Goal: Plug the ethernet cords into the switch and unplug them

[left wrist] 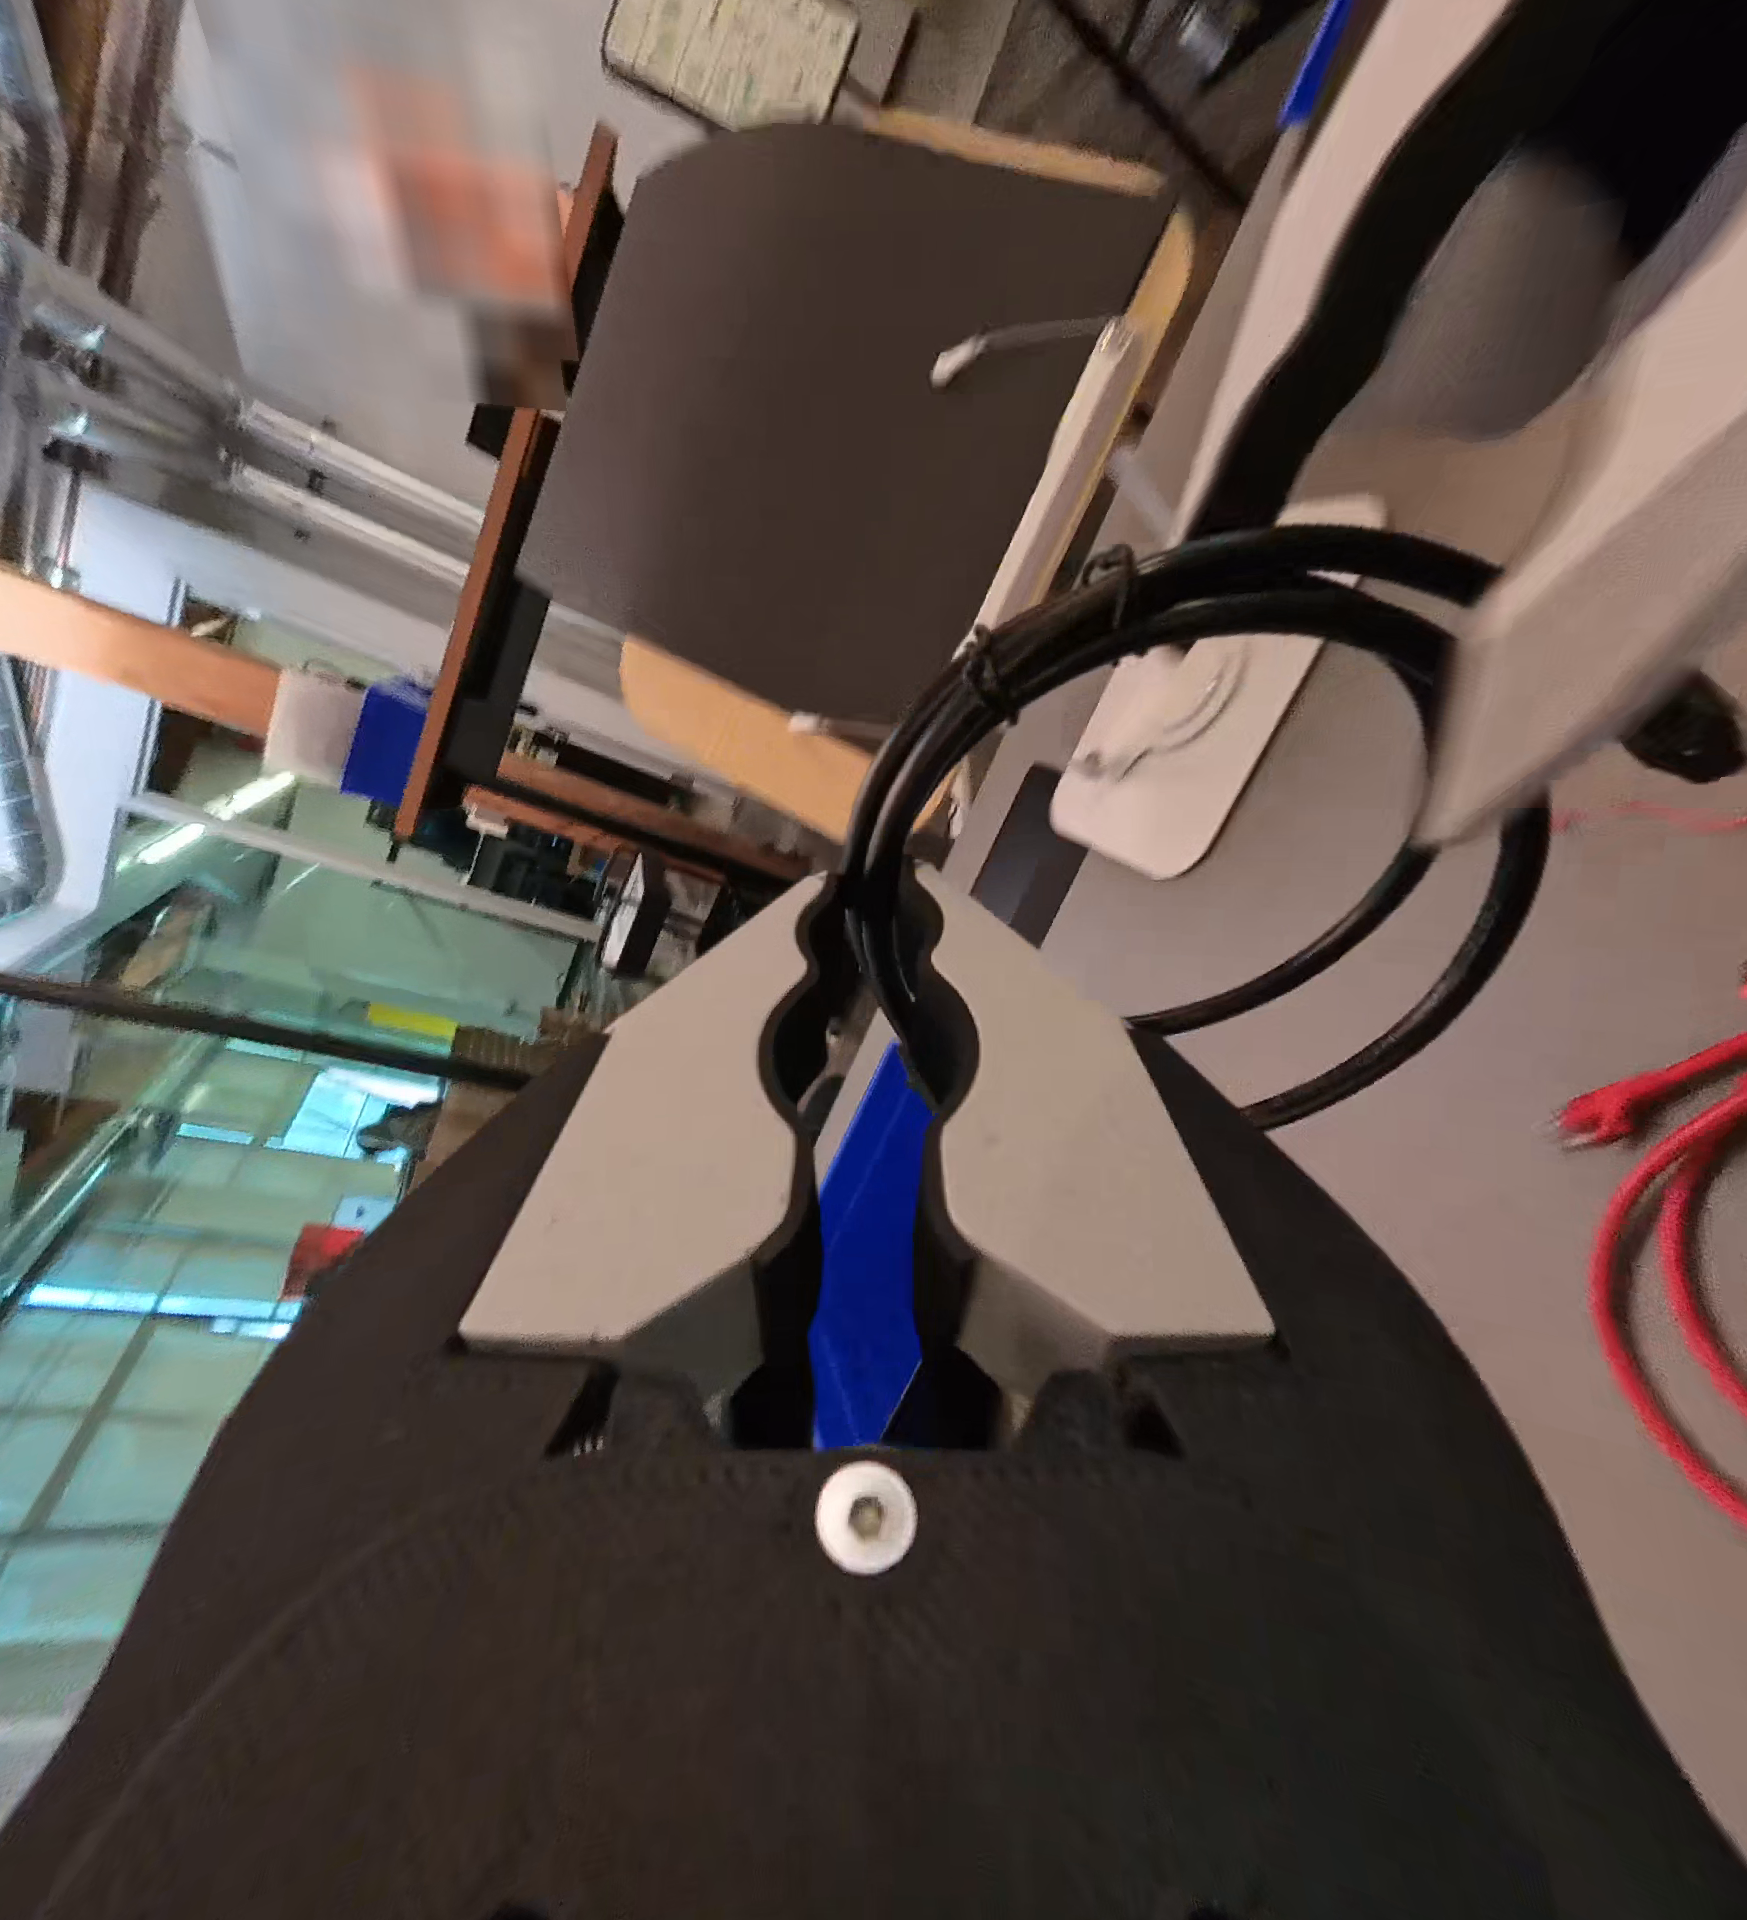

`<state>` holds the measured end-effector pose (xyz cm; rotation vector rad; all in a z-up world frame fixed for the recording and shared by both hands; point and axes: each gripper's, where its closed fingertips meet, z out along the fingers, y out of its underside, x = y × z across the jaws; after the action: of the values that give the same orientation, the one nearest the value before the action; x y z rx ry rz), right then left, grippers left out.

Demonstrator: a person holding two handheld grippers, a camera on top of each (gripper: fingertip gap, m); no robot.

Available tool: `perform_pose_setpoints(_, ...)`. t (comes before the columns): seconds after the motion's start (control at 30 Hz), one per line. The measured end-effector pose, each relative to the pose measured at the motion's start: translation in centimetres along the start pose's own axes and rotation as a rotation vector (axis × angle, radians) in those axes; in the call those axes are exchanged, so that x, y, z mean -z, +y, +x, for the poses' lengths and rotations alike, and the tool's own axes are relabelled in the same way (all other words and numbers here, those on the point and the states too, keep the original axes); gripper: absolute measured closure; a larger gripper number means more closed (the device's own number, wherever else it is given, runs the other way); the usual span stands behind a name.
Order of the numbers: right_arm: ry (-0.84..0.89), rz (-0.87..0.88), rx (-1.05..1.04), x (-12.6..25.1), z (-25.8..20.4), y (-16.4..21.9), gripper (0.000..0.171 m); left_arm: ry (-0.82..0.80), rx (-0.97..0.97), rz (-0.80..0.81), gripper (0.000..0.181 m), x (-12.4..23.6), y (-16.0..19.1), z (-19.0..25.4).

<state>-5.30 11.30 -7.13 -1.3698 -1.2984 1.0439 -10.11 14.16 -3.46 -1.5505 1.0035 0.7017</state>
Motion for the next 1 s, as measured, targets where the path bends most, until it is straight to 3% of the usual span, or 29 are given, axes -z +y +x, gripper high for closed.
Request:
perform_pose_setpoints(0.1,-0.014,0.008,0.018,0.7,-0.1,-0.2,0.155,0.038,0.002,0.04,0.175,-0.5,-2.9,1.9)
perform_pose_setpoints(0.13,-0.022,0.013,0.007,1.1,0.1,-0.2,0.164,0.017,-0.007,0.042,0.175,-0.7,-3.4,1.9)
perform_pose_setpoints(0.23,-0.114,0.077,-0.097,3.0,0.7,-1.0,0.167,0.125,0.063,0.097,0.171,-0.7,-4.5,2.4)
perform_pose_setpoints(0.33,-0.223,0.172,-0.237,5.4,1.8,-2.1,0.167,0.179,0.148,0.169,0.154,0.5,-4.9,1.4)
perform_pose_setpoints(0.5,-0.285,0.351,-0.397,8.9,4.7,-3.3,0.167,0.255,0.256,0.272,0.145,2.1,-4.8,1.2)
perform_pose_setpoints(0.63,-0.383,0.479,-0.441,10.8,4.7,-4.7,0.166,0.186,0.215,0.234,0.143,0.4,-4.2,2.0)
perform_pose_setpoints(0.87,-0.437,0.481,-0.364,11.5,3.3,-5.2,0.167,0.293,0.379,0.342,0.144,-0.8,-6.8,3.6)
perform_pose_setpoints(1.0,-0.467,0.482,-0.358,11.5,2.8,-5.2,0.167,0.35,0.42,0.376,0.167,-1.0,-7.5,3.9)
